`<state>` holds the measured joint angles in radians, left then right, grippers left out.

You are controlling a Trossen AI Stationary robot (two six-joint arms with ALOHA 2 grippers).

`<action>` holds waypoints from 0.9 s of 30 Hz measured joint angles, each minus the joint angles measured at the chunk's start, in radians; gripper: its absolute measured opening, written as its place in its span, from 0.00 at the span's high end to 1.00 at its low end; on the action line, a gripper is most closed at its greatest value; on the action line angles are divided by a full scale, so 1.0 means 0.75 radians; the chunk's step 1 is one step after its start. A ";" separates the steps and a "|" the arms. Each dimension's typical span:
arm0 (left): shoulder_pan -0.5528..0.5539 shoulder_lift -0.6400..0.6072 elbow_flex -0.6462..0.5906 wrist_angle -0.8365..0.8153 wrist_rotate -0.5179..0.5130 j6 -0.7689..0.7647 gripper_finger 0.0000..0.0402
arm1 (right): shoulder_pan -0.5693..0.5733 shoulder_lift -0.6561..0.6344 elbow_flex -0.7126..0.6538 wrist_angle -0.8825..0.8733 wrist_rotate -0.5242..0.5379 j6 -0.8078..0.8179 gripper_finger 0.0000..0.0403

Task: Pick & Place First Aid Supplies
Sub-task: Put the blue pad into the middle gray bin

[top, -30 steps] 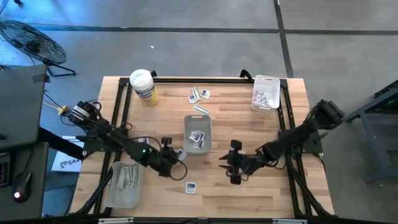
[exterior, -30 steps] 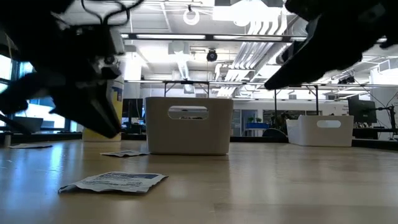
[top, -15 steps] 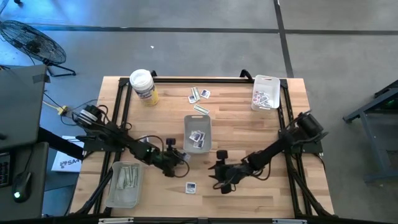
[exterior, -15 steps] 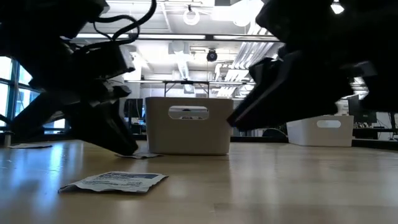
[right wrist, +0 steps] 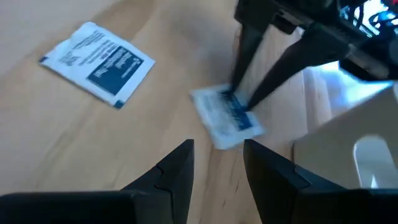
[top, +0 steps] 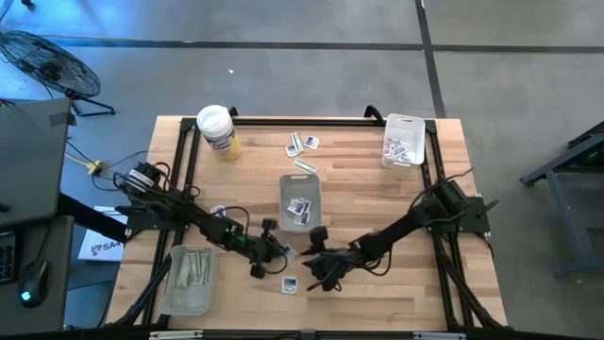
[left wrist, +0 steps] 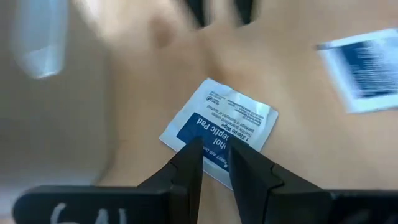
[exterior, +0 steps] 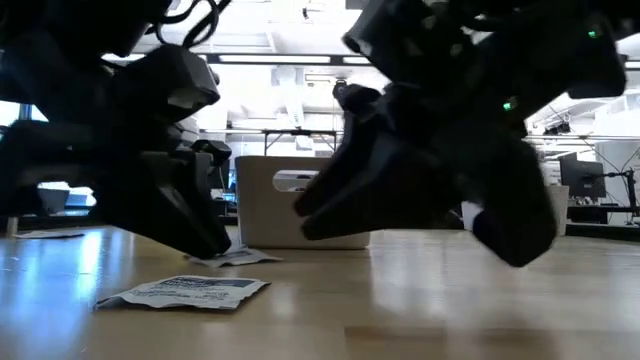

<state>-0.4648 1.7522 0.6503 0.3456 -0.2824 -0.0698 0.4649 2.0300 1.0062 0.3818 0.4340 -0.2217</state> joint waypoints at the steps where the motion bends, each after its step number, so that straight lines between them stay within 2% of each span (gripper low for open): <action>1: 0.000 0.000 0.002 0.010 0.037 0.018 0.81 | -0.003 0.012 0.016 -0.003 0.003 -0.020 0.67; 4: -0.006 -0.029 0.024 -0.042 0.090 0.059 0.81 | -0.011 0.043 0.065 -0.037 -0.005 -0.077 0.67; 10: -0.010 -0.152 0.068 -0.218 0.025 0.048 0.81 | 0.000 0.081 0.177 -0.178 -0.004 -0.174 0.67; 16: -0.018 -0.169 0.059 -0.407 0.020 -0.128 0.81 | 0.000 0.080 0.216 -0.207 -0.017 -0.254 0.67; 27: -0.052 -0.027 0.049 -0.167 -0.022 -0.158 0.81 | -0.027 0.087 0.231 -0.195 -0.105 -0.274 0.67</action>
<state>-0.5041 1.7320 0.6868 0.2206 -0.2985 -0.1881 0.4450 2.0953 1.1793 0.2353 0.3555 -0.4274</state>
